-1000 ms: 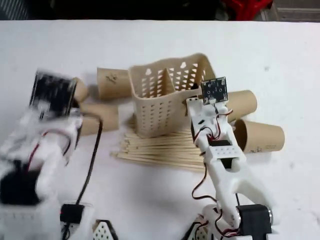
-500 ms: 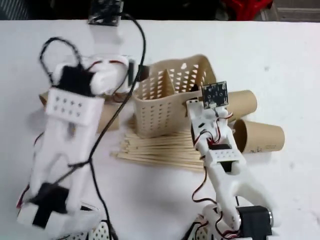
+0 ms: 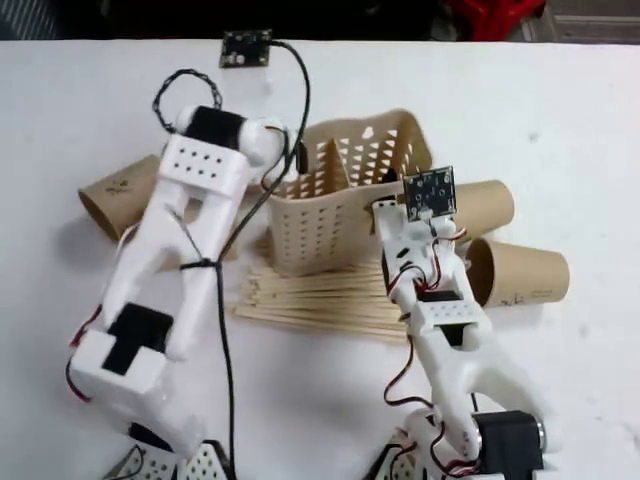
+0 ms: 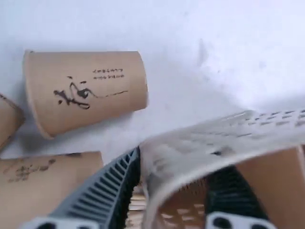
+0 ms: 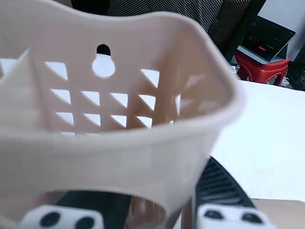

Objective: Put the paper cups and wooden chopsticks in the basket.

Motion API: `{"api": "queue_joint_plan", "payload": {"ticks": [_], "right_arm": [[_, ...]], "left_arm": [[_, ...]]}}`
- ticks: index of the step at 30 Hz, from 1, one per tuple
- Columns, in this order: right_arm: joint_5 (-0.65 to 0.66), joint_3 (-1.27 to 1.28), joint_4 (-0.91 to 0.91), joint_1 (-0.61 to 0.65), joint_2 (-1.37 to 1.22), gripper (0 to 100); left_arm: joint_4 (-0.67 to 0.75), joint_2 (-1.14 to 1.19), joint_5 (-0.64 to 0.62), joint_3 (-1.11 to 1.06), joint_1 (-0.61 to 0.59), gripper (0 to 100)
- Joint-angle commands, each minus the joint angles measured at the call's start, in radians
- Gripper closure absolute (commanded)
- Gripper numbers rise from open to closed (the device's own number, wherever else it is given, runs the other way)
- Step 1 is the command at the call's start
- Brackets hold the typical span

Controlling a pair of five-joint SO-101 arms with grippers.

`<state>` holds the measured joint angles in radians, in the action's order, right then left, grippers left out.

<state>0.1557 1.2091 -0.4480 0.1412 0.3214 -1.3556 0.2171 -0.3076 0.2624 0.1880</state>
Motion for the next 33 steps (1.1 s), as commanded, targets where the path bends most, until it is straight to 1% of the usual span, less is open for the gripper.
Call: {"api": "queue_joint_plan", "payload": {"ticks": [1, 3, 8, 10, 13, 15, 17, 20, 22, 27, 30, 32, 33], "right_arm": [[0.006, -0.017, -0.022, -0.045, 0.033, 85.4], [0.006, -0.012, -0.018, -0.048, 0.062, 85.4], [0.011, 0.060, -0.016, -0.022, 0.183, 85.4], [0.012, 0.094, -0.016, -0.015, 0.229, 85.4], [0.012, 0.129, -0.015, -0.021, 0.294, 85.4], [0.014, 0.132, 0.018, -0.030, 0.328, 85.4], [0.014, 0.121, 0.087, -0.035, 0.360, 85.4], [0.012, 0.100, 0.194, -0.045, 0.410, 85.4], [0.014, 0.091, 0.246, -0.058, 0.444, 85.4], [0.014, 0.087, 0.420, -0.119, 0.533, 85.4], [0.014, 0.086, 0.576, -0.177, 0.611, 85.4], [0.020, 0.077, 0.717, -0.211, 0.676, 85.4], [0.044, 0.057, 0.803, -0.219, 0.702, 85.4]], "left_arm": [[0.146, 0.064, -0.006, 0.052, 0.025, 92], [0.212, 0.091, -0.008, 0.052, 0.025, 98], [0.328, 0.125, -0.005, 0.052, 0.018, 98], [0.353, 0.130, 0.015, 0.054, 0.016, 98], [0.348, 0.128, 0.043, 0.054, 0.022, 98], [0.348, 0.128, 0.046, 0.060, 0.016, 98], [0.318, 0.130, 0.052, 0.092, 0.004, 98], [0.269, 0.131, 0.103, 0.138, 0.004, 98], [0.244, 0.131, 0.114, 0.164, 0.001, 98], [0.187, 0.174, 0.193, 0.189, 0.005, 98], [0.114, 0.226, 0.195, 0.236, -0.002, 98], [0.044, 0.266, 0.195, 0.304, -0.008, 97], [0.005, 0.283, 0.195, 0.342, -0.010, 95]]}}
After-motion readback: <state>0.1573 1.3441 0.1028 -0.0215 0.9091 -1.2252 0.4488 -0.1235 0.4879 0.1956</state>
